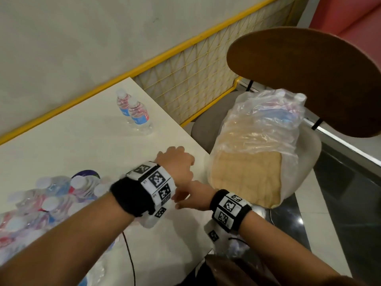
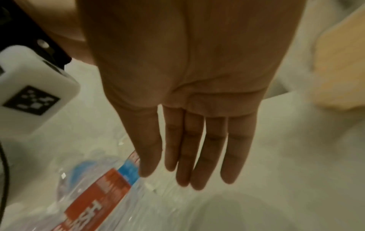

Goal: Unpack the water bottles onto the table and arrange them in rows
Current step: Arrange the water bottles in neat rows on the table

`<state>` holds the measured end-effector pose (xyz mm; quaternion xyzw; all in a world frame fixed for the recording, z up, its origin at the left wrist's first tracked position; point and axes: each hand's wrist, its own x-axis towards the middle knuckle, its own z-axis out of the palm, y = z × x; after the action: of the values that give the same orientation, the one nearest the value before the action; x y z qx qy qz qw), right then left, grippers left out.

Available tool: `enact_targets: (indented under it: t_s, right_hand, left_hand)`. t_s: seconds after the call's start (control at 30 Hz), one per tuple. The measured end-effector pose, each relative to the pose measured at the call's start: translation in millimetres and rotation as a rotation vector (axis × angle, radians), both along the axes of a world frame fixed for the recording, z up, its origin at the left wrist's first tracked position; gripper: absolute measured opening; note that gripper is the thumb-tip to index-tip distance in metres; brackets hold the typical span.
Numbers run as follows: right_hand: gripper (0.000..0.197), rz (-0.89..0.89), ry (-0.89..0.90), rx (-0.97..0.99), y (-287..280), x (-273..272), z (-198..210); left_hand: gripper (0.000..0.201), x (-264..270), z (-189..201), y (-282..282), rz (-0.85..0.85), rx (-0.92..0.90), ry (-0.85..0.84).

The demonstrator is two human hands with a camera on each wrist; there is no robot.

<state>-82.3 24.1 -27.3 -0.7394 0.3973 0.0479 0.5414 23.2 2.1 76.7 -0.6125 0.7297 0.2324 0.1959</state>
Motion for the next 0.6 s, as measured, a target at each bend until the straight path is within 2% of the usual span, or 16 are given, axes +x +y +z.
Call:
enact_targets:
  t_s: [0.07,0.17,0.23,0.3,0.33,0.4,0.47,0.5,0.53,0.6]
  right_hand:
    - [0.005,-0.045,0.019,-0.008,-5.1,-24.1,3.2]
    - [0.018,-0.191,0.063,0.010,-20.4,-65.9,5.9]
    - [0.015,-0.345,0.120,-0.029,-35.9,-97.1,6.7]
    - [0.008,-0.534,0.174,-0.095,-55.6,-124.3,9.2]
    - [0.012,-0.656,0.183,-0.115,-66.0,-136.0,12.7]
    - [0.041,-0.858,0.266,-0.123,-95.2,-162.3,7.4]
    - [0.064,-0.702,0.449,-0.270,-135.8,-197.3,-30.9]
    - [0.071,-0.623,0.515,-0.324,-145.4,-200.5,-30.8]
    - [0.074,-0.585,0.575,-0.334,-145.0,-192.7,-11.6]
    - [0.064,-0.516,0.739,-0.362,-140.9,-181.7,23.9]
  left_hand:
    - [0.039,-28.8,-8.6,-14.6,-0.035,0.001,0.045]
    - [0.050,-64.9,-17.3,-37.4,-0.080,0.029,0.148]
    - [0.053,-79.7,-20.5,-48.8,-0.092,0.000,0.156]
    - [0.048,-86.3,-21.1,-54.7,-0.030,-0.056,0.199]
    - [0.040,-87.5,-22.1,-56.5,0.006,-0.101,0.226]
    - [0.027,-88.3,-26.1,-58.5,0.048,-0.203,0.271]
    - [0.023,-88.2,-30.9,-58.8,0.055,-0.299,0.312]
    - [0.023,-88.1,-32.3,-58.8,0.050,-0.341,0.330]
    - [0.026,-87.7,-33.3,-59.1,0.038,-0.378,0.344]
    - [0.033,-86.2,-34.2,-60.3,0.013,-0.433,0.339]
